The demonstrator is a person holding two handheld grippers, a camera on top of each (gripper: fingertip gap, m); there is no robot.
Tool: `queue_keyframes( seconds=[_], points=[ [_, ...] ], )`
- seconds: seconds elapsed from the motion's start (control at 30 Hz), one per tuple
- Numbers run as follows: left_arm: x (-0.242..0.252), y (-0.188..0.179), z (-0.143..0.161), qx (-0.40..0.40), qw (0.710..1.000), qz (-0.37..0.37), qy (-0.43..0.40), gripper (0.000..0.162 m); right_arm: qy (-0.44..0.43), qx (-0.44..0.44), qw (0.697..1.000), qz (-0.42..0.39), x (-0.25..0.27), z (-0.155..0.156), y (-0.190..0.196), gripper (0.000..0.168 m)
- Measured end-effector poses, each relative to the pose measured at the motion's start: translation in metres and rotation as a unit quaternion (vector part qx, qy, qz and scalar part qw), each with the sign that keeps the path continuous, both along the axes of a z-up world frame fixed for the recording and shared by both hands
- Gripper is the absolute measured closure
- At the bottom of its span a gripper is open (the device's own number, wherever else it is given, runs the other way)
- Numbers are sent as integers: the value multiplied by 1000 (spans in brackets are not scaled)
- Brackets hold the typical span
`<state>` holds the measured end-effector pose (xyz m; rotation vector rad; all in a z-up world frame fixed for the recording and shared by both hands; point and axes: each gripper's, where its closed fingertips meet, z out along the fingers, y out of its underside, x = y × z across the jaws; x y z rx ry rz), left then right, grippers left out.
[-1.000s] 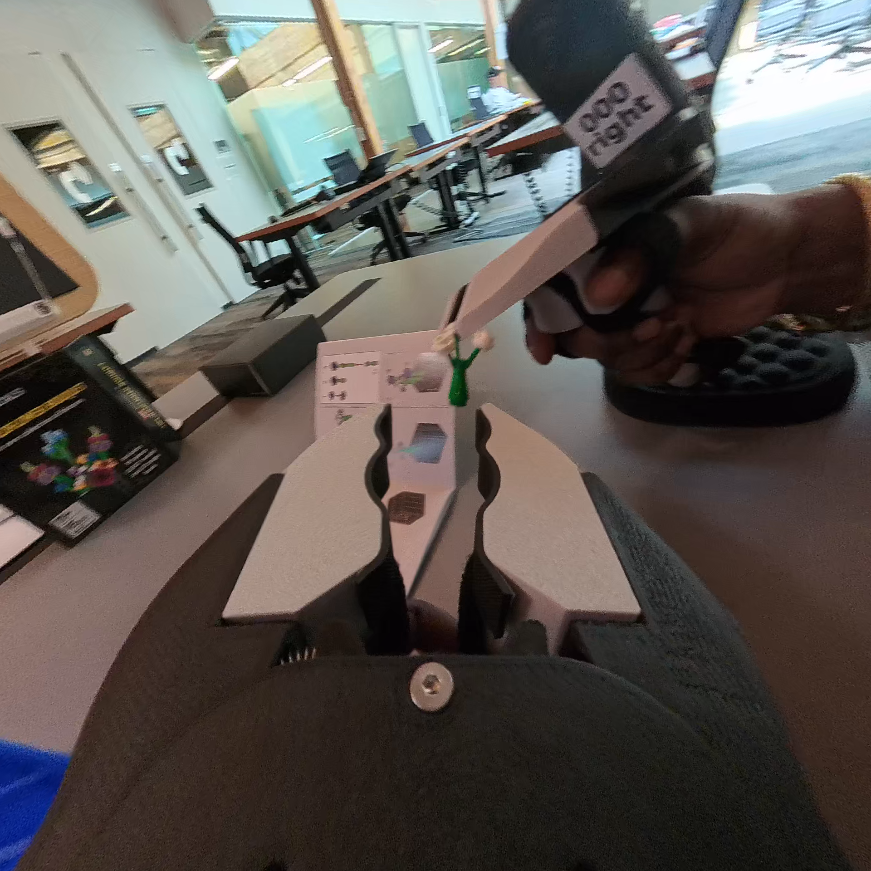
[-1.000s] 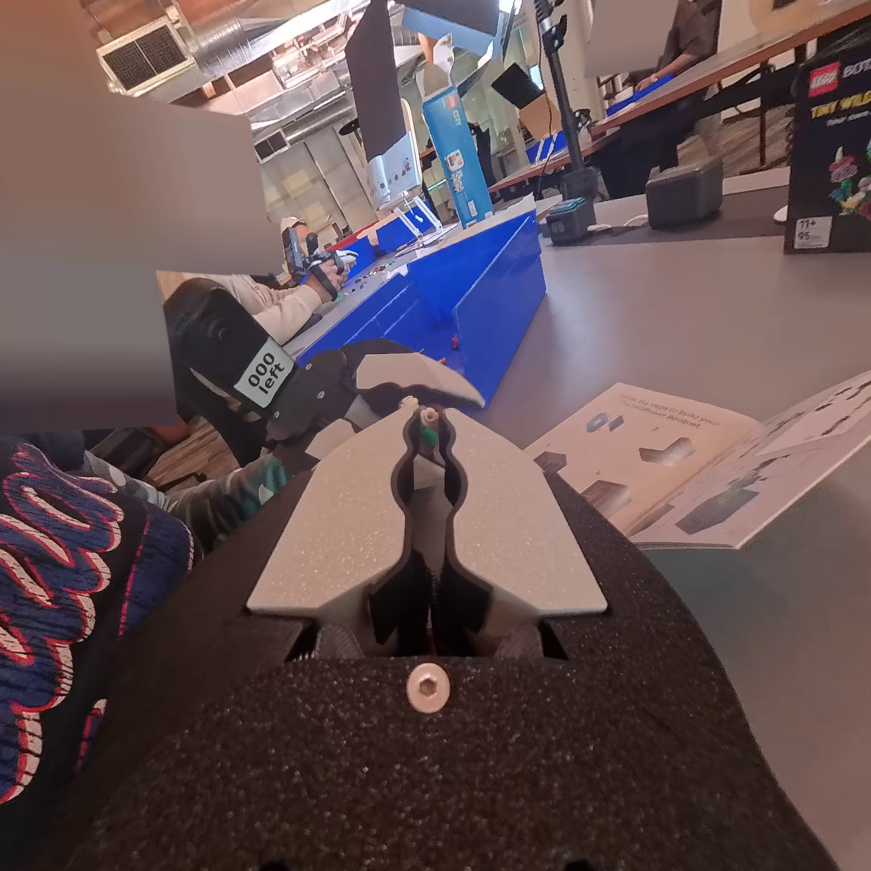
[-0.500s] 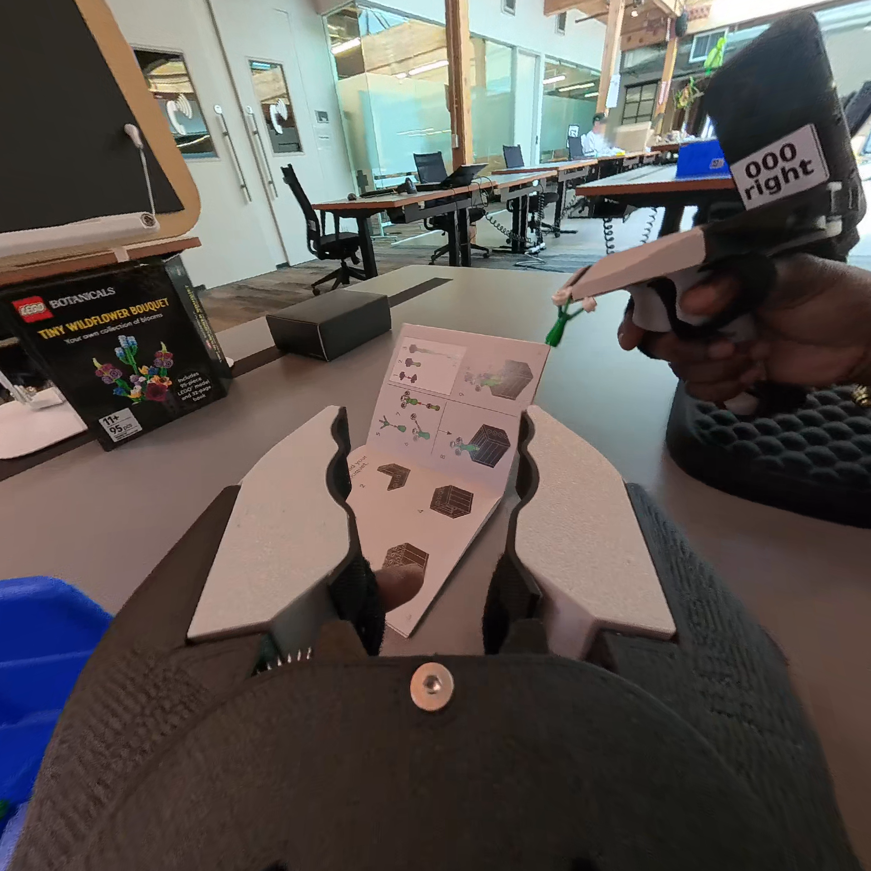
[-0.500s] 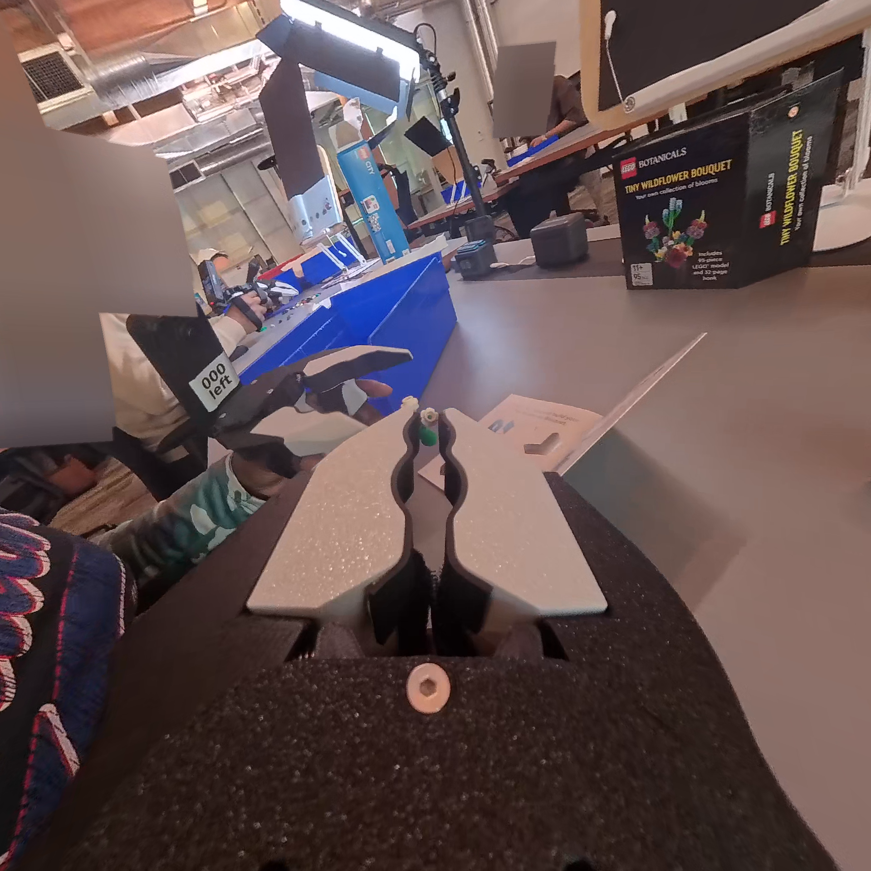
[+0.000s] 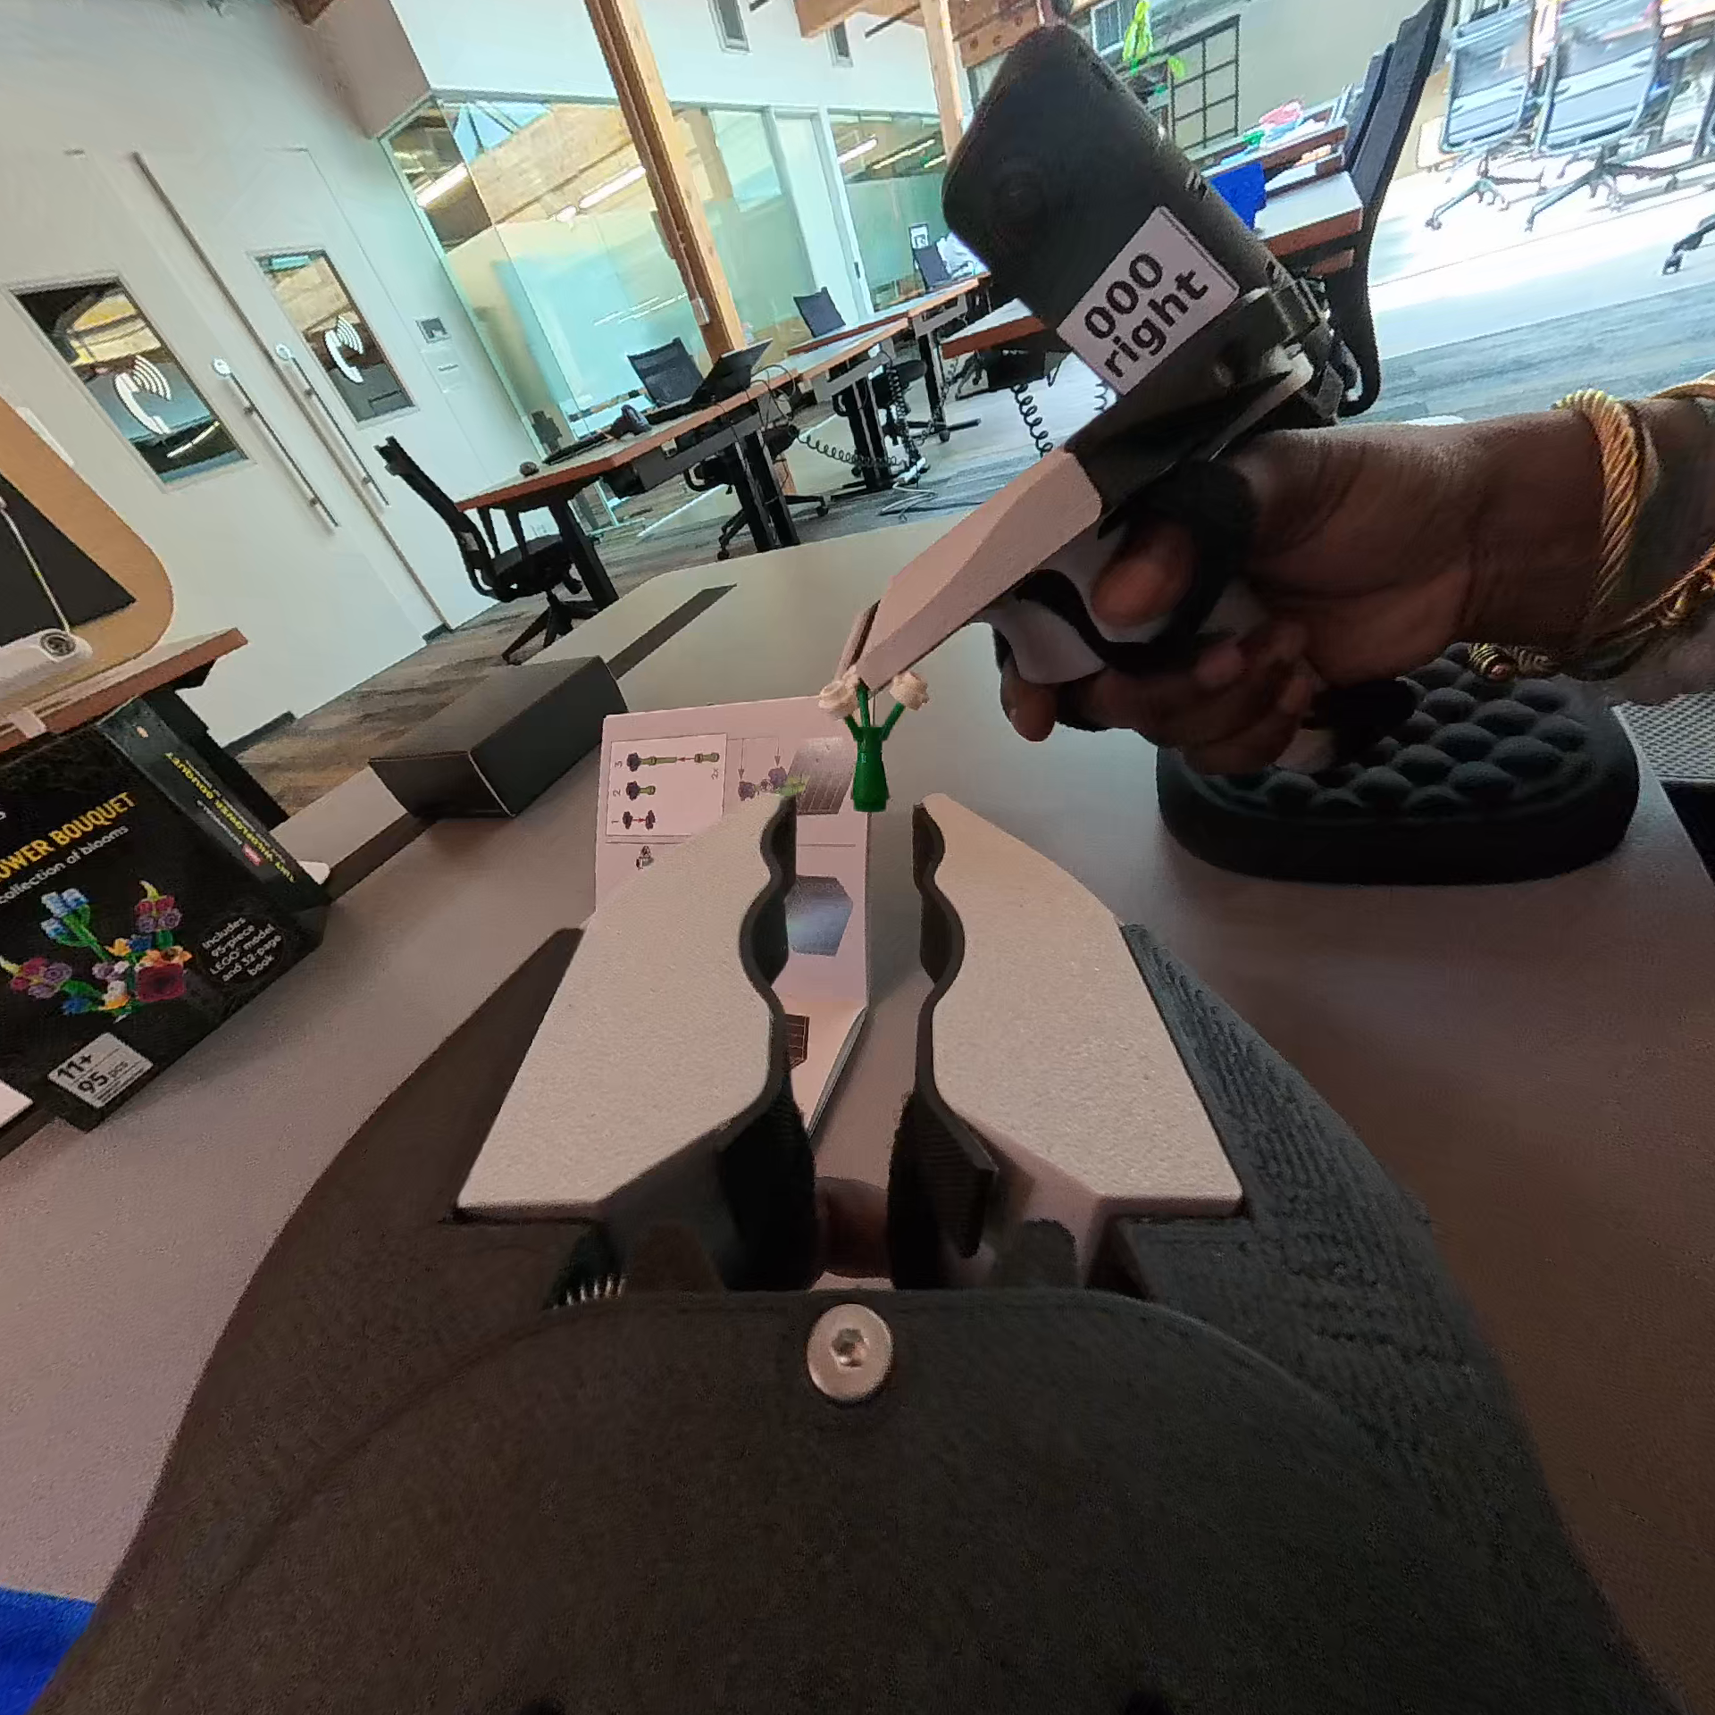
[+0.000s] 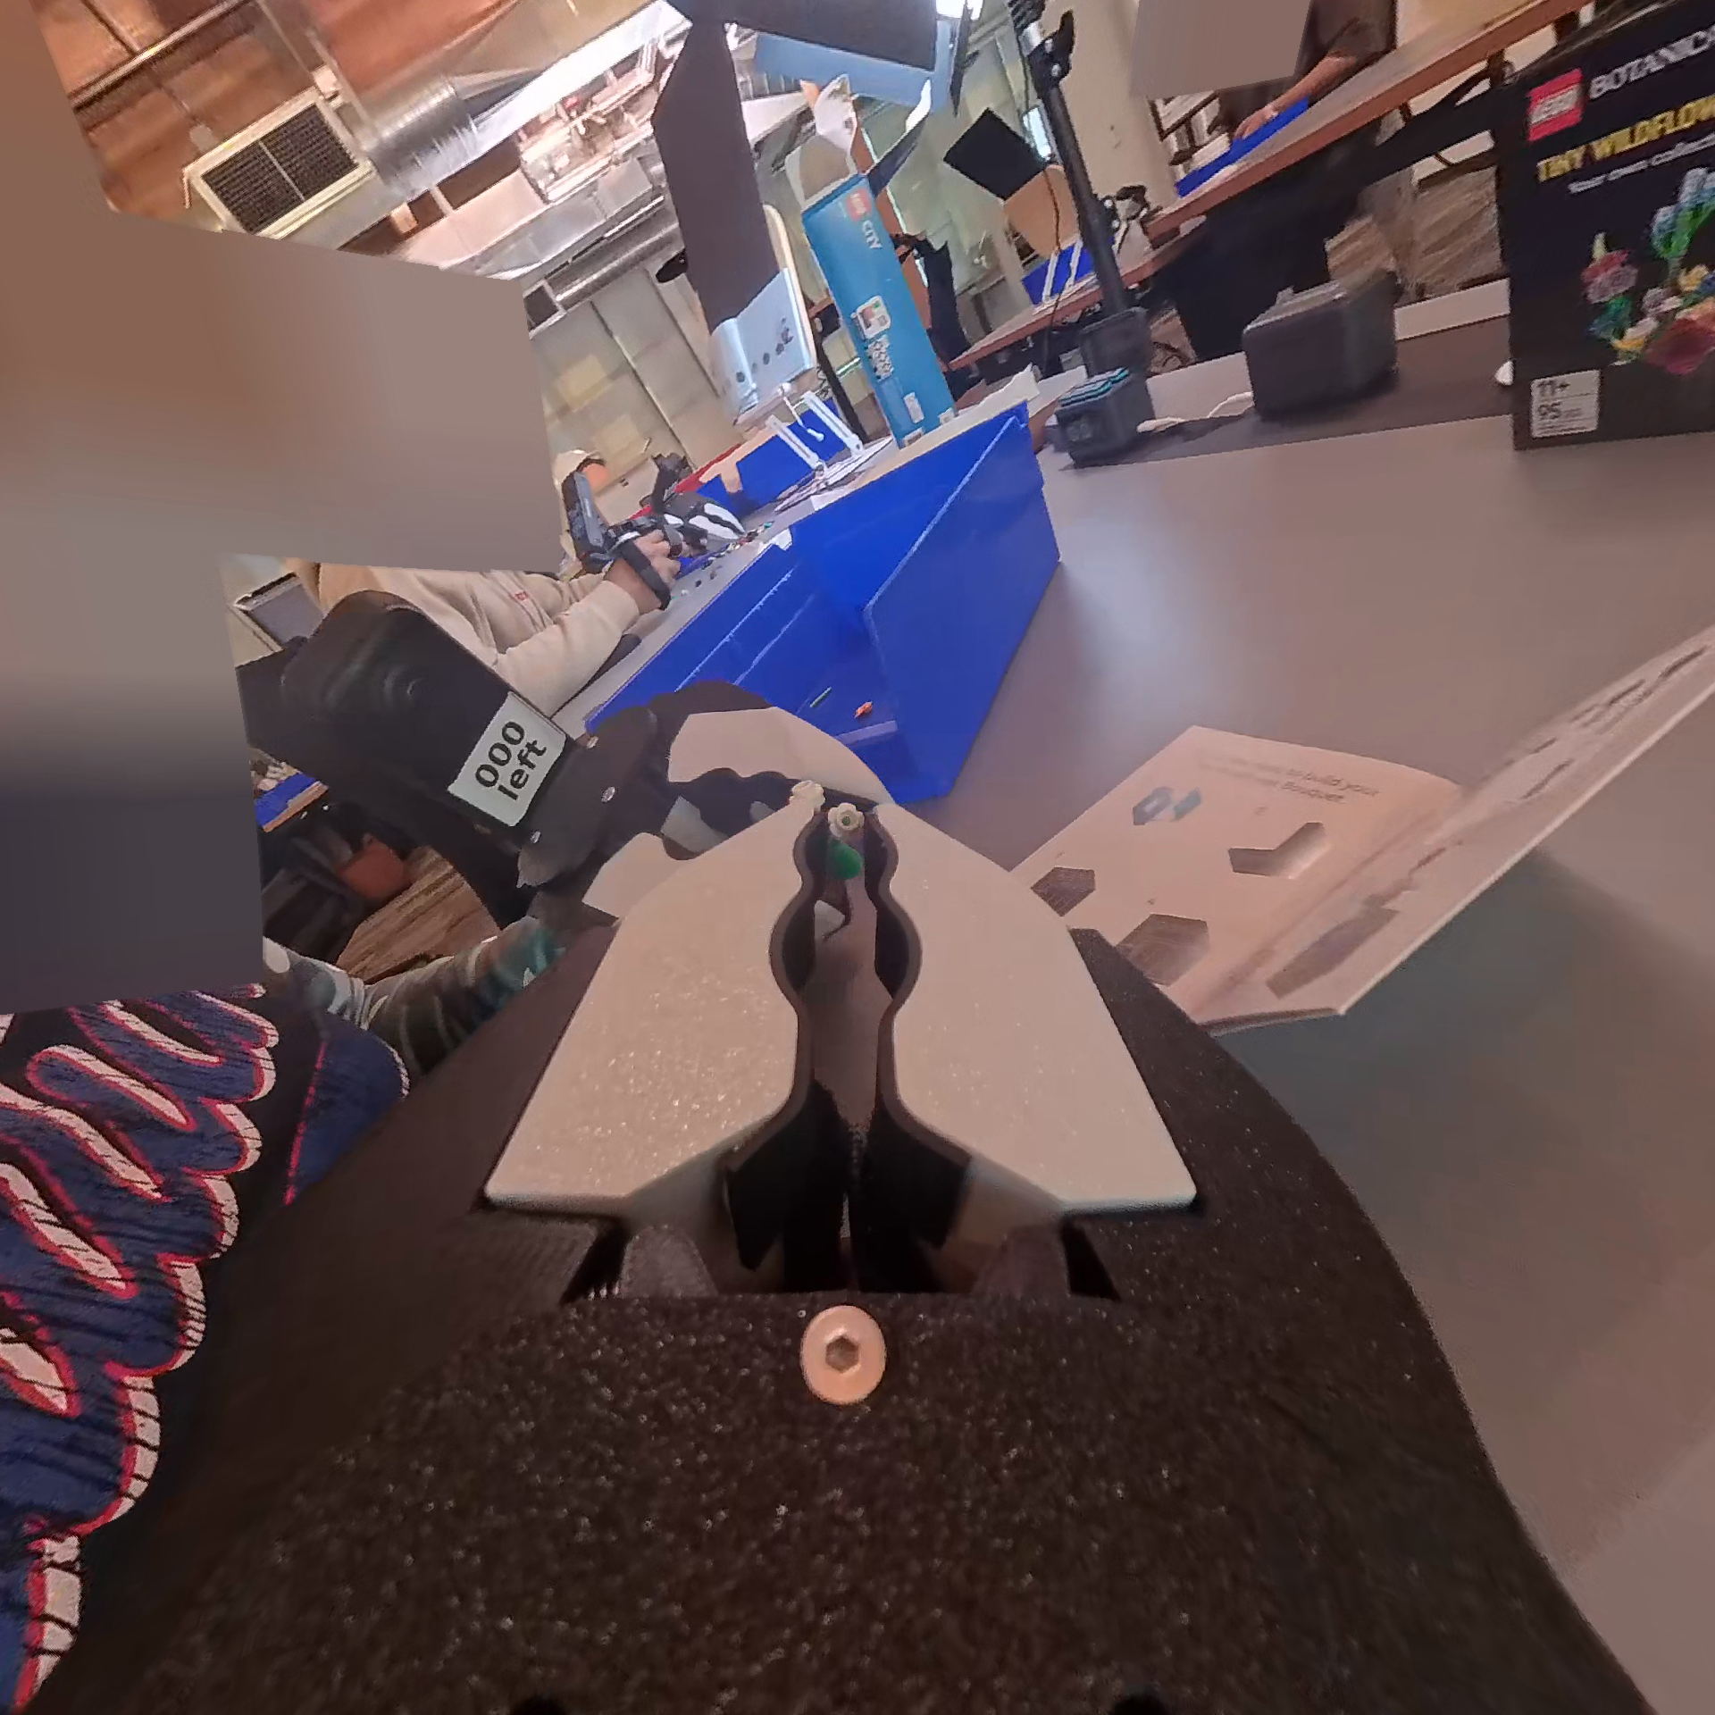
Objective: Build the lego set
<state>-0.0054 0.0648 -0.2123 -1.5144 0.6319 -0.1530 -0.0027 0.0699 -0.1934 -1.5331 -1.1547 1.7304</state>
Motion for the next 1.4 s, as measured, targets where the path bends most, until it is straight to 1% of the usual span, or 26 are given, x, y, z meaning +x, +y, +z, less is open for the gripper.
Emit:
queue_keyframes(
  seconds=[0.03, 0.17, 0.27, 0.33, 0.4, 0.43, 0.47, 0.53, 0.57, 0.67, 0.8, 1.13, 1.17, 1.27, 1.4],
  points=[
    [0, 0, -1, -3, 1000, 1, 3, 139, 1, -1, 1000, 4, -1, 1, -2, 161],
    [1, -2, -3, -5, 1000, -4, 15, 155, 2, -1, 1000, 15, -4, 2, -7, 161],
    [2, -4, -2, -8, 1000, -8, 12, 155, 6, -2, 1000, 19, -5, 4, -8, 161],
    [1, -4, 1, -10, 1000, -11, -10, 155, 22, 6, 1000, 21, -5, 8, -9, 160],
    [-3, -5, 8, -13, 998, -14, -55, 155, 61, 5, 998, 9, -3, 19, -8, 142],
    [-5, -5, 12, -15, 996, -17, -85, 155, 72, 1, 997, 5, -2, 22, -8, 136],
    [-8, -6, 17, -18, 993, -23, -119, 156, 74, 3, 997, 4, -2, 21, -9, 137],
    [-12, -6, 23, -26, 983, -33, -177, 156, 69, 30, 997, -4, -7, 15, -13, 149],
    [-14, -6, 24, -30, 981, -34, -190, 156, 65, 49, 997, -12, -11, 12, -16, 153],
    [-14, -5, 22, -32, 983, -22, -179, 156, 60, 86, 994, -38, -23, 9, -20, 157],
    [-13, -4, 19, -32, 986, -12, -164, 156, 75, 64, 994, -49, -28, 12, -17, 159],
    [-7, -4, 16, -32, 991, -13, -132, 155, 75, 74, 993, -47, -26, 10, -18, 162],
    [-7, -5, 15, -30, 992, -14, -126, 154, 73, 74, 994, -45, -25, 10, -17, 162],
    [-5, -4, 13, -26, 994, -8, -102, 135, 76, 77, 993, -52, -14, 15, -6, 162],
    [-9, -13, 19, -49, 995, 5, -85, 121, 95, 94, 990, -46, 7, 21, 13, 162]
  ],
)
